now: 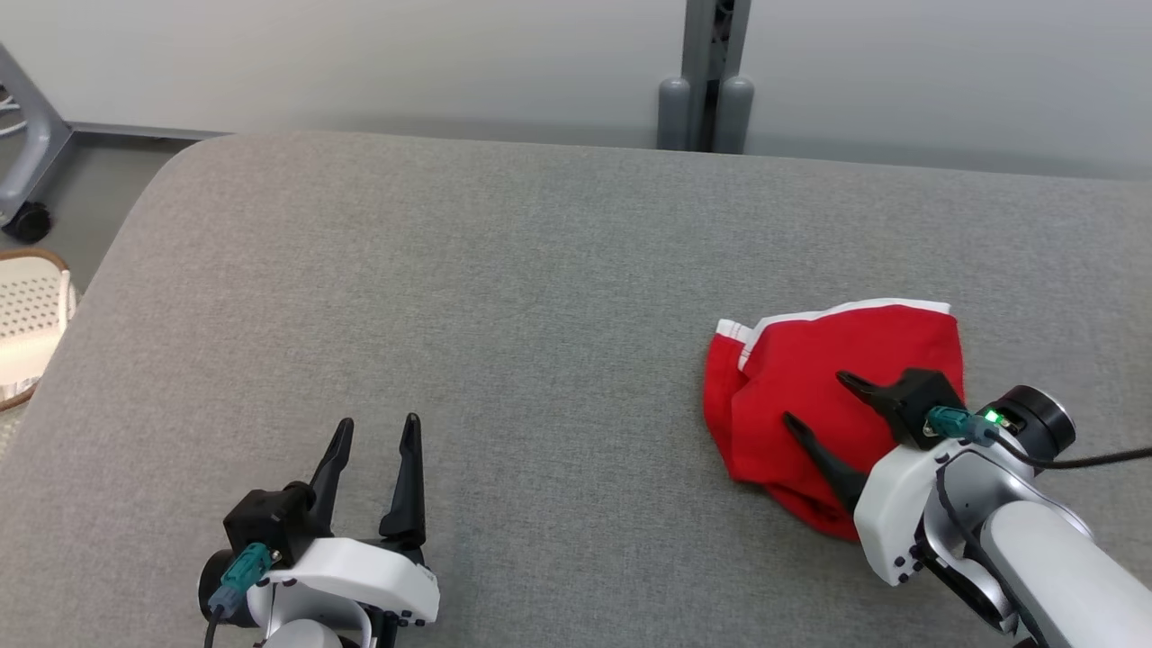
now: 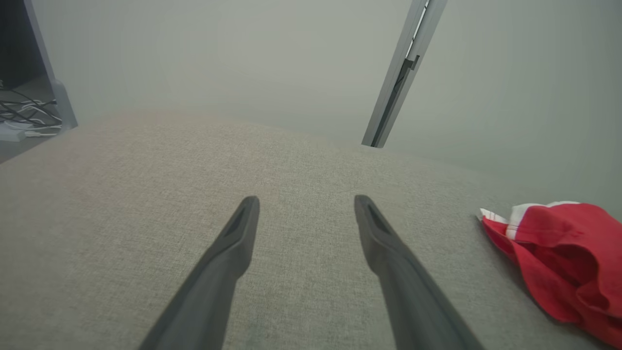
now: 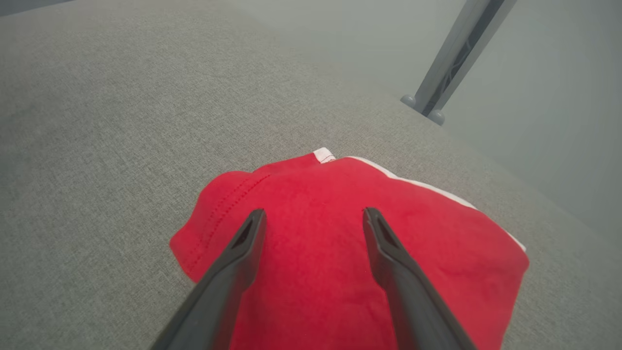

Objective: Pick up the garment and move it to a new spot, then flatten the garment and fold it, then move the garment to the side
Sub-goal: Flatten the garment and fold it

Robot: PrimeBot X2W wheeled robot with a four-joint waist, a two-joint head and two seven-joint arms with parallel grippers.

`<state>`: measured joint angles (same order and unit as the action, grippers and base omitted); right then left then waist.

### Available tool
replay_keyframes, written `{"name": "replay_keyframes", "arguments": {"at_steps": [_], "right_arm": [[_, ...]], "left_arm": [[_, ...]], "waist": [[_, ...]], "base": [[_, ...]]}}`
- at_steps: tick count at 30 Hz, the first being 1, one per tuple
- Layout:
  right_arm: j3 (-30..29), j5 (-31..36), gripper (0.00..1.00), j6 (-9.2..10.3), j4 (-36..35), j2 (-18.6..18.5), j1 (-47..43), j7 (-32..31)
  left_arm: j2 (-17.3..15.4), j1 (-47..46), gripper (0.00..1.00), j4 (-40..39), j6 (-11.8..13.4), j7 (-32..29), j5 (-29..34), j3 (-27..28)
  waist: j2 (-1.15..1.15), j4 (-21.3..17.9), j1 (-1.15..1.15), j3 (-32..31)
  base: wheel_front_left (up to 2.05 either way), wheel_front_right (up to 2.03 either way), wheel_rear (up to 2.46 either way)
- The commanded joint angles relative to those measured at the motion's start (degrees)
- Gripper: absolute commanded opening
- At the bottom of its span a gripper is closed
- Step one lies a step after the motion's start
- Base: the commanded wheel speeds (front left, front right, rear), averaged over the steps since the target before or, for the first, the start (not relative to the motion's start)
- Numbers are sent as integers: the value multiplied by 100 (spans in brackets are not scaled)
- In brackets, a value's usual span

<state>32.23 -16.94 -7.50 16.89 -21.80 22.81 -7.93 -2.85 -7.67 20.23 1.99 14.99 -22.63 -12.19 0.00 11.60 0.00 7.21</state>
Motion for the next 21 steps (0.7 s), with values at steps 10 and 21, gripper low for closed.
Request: {"name": "replay_keyframes", "arguments": {"at_steps": [10, 21], "right_arm": [[427, -268, 0, 1, 306, -365, 348, -685], [601, -653, 0, 1, 86, 10, 845, -110]], "left_arm": [[-15, -168, 100, -48, 79, 18, -301, -188], [-17, -117, 100, -99, 133, 18, -283, -284]], "waist": [[0, 354, 0, 188], [0, 380, 0, -29]], "base": [[0, 0, 0], [0, 0, 0]]}}
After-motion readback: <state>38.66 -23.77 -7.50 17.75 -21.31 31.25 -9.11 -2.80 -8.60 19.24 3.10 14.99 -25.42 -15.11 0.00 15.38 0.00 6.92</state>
